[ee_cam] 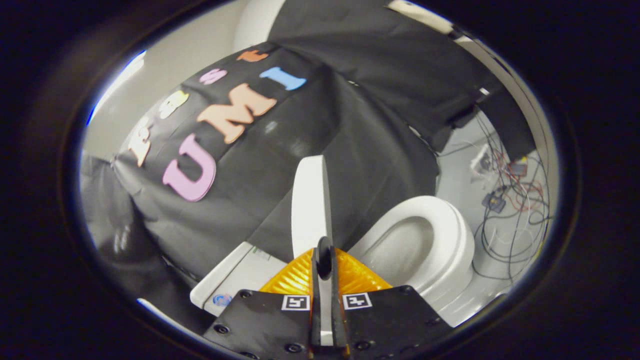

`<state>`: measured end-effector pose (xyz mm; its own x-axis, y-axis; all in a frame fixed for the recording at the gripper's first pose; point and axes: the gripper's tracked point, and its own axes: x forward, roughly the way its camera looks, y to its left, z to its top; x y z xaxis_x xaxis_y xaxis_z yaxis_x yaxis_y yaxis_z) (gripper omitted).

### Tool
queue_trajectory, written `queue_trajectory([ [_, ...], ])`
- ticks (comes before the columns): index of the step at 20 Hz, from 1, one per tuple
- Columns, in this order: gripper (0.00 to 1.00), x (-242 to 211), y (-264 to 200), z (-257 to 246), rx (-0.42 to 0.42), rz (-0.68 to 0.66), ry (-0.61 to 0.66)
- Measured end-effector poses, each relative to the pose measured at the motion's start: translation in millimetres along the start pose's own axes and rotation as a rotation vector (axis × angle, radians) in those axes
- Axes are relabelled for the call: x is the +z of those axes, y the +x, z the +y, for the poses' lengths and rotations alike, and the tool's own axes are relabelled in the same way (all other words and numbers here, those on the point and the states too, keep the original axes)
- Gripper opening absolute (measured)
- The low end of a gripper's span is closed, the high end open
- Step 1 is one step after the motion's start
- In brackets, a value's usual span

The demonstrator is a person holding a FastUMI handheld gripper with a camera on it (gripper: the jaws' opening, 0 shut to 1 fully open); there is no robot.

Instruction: Open the toilet lid.

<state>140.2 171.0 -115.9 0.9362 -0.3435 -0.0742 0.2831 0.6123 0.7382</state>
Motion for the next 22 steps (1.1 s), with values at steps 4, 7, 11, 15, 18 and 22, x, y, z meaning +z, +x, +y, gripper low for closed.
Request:
queue_trajectory([
  [4, 0.13, -8.1, 3.7, 58.7, 0.103, 0.051, -0.146],
  [7, 0.16, -19.0, 4.9, 95.9, 0.186, 0.104, -0.270],
  [11, 0.16, -39.5, 9.5, 142.0, 0.304, 0.172, -0.409],
  [15, 0.16, -66.4, 10.6, 176.3, 0.388, 0.241, -0.527],
  [18, 0.16, -81.9, 13.5, 195.6, 0.445, 0.294, -0.608],
  [22, 0.17, -115.1, 19.5, 208.2, 0.501, 0.355, -0.710],
])
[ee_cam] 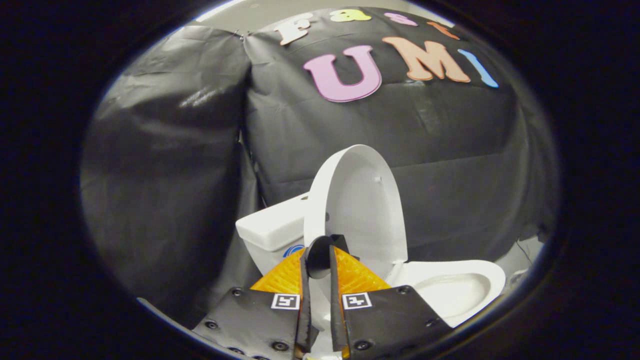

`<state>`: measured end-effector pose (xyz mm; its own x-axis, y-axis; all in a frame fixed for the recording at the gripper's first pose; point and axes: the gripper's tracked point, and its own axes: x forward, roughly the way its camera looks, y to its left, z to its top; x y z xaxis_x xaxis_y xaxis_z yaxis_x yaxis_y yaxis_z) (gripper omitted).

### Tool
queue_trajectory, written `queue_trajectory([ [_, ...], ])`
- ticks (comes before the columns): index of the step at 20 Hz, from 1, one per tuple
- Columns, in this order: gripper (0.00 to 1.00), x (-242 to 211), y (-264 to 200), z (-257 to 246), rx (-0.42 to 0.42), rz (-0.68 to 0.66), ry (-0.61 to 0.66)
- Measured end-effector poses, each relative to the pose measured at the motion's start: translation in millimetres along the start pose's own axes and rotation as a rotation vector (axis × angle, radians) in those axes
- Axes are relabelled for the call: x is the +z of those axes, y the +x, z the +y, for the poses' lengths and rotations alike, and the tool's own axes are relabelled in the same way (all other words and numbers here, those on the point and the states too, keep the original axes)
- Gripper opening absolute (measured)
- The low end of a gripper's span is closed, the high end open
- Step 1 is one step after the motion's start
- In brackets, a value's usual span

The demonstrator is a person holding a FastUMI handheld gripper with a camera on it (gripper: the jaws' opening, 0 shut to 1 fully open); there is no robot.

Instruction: Open the toilet lid.

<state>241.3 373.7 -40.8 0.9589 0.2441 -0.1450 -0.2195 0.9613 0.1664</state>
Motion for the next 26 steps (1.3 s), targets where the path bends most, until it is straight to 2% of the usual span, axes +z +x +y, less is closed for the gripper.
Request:
queue_trajectory([
  [4, 0.17, -1.7, 3.9, 7.2, 0.011, 0.028, -0.031],
  [8, 0.28, -0.6, 4.8, 14.7, 0.011, 0.043, -0.045],
  [13, 0.42, 61.6, -10.1, 25.8, 0.050, -0.131, -0.039],
  [15, 0.48, 80.5, -17.7, 11.7, 0.018, -0.166, -0.065],
  [19, 0.48, 112.5, -42.1, -31.5, -0.054, -0.212, -0.108],
  [24, 0.48, 114.2, -77.6, -115.6, -0.161, -0.170, -0.127],
  [26, 0.48, 111.9, -95.5, -142.0, -0.168, -0.163, -0.108],
])
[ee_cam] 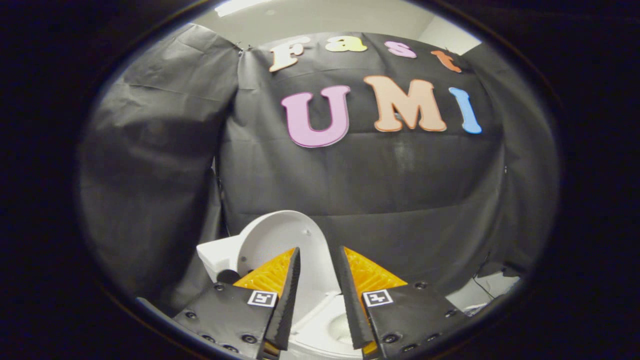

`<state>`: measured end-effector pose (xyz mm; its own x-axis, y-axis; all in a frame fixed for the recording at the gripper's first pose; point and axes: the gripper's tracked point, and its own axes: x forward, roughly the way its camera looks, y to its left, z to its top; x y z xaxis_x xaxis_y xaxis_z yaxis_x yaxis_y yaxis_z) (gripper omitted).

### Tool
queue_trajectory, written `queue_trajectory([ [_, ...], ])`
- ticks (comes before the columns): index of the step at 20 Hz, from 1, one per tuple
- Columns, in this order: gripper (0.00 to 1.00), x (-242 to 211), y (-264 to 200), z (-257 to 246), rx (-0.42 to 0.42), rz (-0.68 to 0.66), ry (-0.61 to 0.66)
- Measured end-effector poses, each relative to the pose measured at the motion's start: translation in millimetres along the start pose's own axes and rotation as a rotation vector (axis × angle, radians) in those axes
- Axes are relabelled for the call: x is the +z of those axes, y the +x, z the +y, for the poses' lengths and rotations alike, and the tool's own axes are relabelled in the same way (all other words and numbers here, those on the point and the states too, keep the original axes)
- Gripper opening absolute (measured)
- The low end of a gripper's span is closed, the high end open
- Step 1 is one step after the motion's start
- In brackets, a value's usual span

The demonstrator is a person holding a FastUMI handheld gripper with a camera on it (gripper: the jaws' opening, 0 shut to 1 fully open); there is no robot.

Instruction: Open the toilet lid.

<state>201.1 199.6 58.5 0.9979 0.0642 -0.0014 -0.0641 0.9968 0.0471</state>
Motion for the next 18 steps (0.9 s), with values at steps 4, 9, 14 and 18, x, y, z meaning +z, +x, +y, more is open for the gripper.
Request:
queue_trajectory([
  [4, 0.48, 5.3, -30.4, -60.9, -0.032, -0.023, 0.021],
  [9, 0.47, 0.6, -63.6, -124.9, -0.065, -0.038, 0.008],
  [14, 0.47, -33.7, -91.4, -172.4, -0.072, 0.017, -0.084],
  [18, 0.47, -56.8, -110.5, -198.3, -0.095, 0.040, -0.052],
])
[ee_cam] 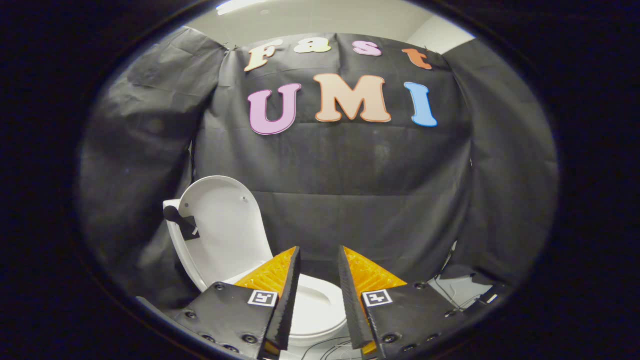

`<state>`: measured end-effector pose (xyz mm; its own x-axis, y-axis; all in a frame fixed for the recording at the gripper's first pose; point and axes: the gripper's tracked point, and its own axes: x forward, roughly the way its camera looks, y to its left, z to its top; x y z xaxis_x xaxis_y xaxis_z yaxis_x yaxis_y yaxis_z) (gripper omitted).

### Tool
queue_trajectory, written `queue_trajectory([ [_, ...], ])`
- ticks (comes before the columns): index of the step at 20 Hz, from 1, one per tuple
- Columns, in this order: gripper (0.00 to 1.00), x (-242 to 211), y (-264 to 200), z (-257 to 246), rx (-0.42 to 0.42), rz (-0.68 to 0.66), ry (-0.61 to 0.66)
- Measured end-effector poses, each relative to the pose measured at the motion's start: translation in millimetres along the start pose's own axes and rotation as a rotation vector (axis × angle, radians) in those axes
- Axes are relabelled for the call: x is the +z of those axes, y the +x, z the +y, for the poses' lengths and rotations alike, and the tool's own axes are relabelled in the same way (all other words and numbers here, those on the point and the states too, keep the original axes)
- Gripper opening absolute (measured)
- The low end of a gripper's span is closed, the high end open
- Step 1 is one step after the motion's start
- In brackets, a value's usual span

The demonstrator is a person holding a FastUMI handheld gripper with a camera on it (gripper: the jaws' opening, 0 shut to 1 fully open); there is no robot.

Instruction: Open the toilet lid.

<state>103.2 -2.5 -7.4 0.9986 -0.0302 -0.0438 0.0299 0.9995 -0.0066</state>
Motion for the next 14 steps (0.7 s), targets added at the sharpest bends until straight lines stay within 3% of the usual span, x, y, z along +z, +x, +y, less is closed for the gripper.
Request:
queue_trajectory([
  [6, 0.47, -25.7, -22.0, -17.6, -0.035, 0.085, -0.029],
  [10, 0.48, -10.7, -28.2, -6.6, -0.003, 0.043, -0.024],
  [11, 0.49, -18.5, -29.3, -13.4, -0.027, 0.075, -0.048],
  [14, 0.50, -18.8, -45.1, -2.5, 0.021, 0.089, -0.021],
])
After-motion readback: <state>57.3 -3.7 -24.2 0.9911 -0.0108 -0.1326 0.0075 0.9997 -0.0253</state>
